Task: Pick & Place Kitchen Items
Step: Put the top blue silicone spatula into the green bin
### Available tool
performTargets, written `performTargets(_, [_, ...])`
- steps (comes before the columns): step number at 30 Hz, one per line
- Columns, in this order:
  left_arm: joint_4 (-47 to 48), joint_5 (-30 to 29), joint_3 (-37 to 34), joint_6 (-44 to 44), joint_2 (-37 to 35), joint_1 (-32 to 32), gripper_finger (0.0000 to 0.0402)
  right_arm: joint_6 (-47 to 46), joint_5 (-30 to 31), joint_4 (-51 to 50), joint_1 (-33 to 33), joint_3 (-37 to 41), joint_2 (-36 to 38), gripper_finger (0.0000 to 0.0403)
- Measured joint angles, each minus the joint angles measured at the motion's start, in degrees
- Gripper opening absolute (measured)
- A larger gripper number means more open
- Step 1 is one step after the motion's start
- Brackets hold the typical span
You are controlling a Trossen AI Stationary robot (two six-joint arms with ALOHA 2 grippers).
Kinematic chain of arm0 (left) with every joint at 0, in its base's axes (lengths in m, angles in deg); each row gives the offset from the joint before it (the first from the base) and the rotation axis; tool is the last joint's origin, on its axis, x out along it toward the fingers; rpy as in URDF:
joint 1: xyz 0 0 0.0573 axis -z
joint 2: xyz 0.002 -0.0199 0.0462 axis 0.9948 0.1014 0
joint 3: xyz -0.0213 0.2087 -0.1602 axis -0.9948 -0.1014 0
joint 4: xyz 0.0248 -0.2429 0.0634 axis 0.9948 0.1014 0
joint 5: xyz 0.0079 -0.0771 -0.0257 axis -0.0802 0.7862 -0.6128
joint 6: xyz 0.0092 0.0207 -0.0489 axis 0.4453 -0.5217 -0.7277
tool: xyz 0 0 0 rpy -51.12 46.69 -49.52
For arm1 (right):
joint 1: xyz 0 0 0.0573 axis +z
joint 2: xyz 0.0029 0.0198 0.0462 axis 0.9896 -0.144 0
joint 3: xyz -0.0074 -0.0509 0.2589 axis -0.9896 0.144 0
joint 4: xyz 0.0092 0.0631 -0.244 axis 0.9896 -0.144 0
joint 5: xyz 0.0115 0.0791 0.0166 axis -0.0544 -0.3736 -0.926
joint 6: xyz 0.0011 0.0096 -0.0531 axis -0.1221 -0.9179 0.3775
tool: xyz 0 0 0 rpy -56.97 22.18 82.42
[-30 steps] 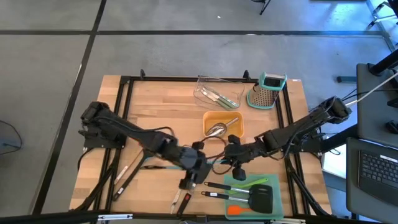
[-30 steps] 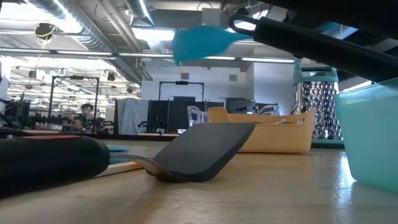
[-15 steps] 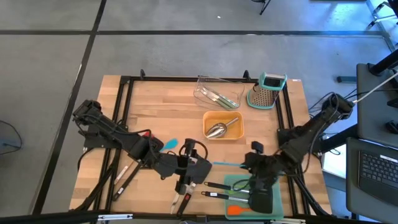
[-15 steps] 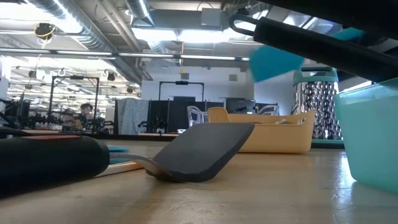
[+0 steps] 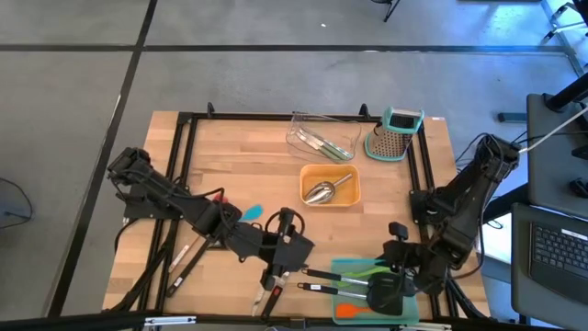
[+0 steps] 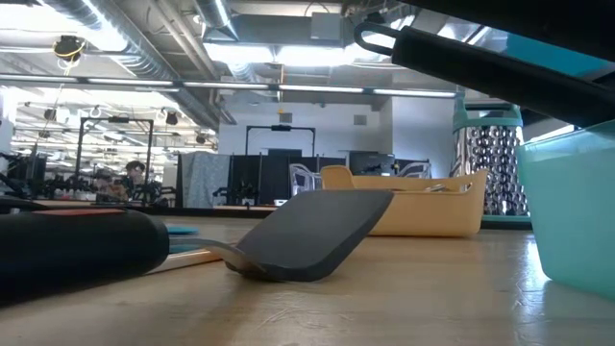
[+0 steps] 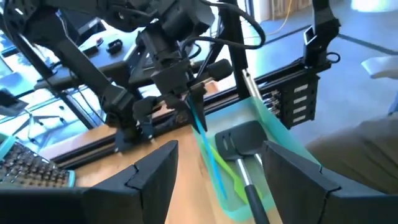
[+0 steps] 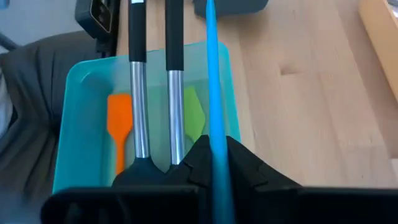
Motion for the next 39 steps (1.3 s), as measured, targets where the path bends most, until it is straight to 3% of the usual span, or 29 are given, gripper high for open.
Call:
performTargets(13, [0.1, 0.9, 0.0, -3.6, 0.0, -1.3, 0.0224, -13.5, 1.7, 1.5, 4.3, 9.5, 0.0, 0.0022])
performTargets(16, [0.1, 0.6, 0.0, -4.1, 0.0, -1.3, 0.0224, -13.6, 2.3, 2.9, 4.9, 10.2, 0.0, 0.0022])
performTargets(22, [0.1, -0.2, -0.1, -4.6, 0.0, -1.3, 0.0224, -9.4, 10.1, 3.2, 6.4, 8.5, 0.0, 0.0022])
performTargets(34, [1.0, -0.2, -0.1, -5.7, 0.0, -1.3, 0.0224, -5.0, 7.5, 9.9, 8.6, 8.2, -0.1, 0.0022])
performTargets(39, [1.0, -0.2, -0.1, -5.7, 0.0, -1.3, 0.0224, -8.6, 6.9, 10.2, 9.2, 10.0, -0.4, 0.0022])
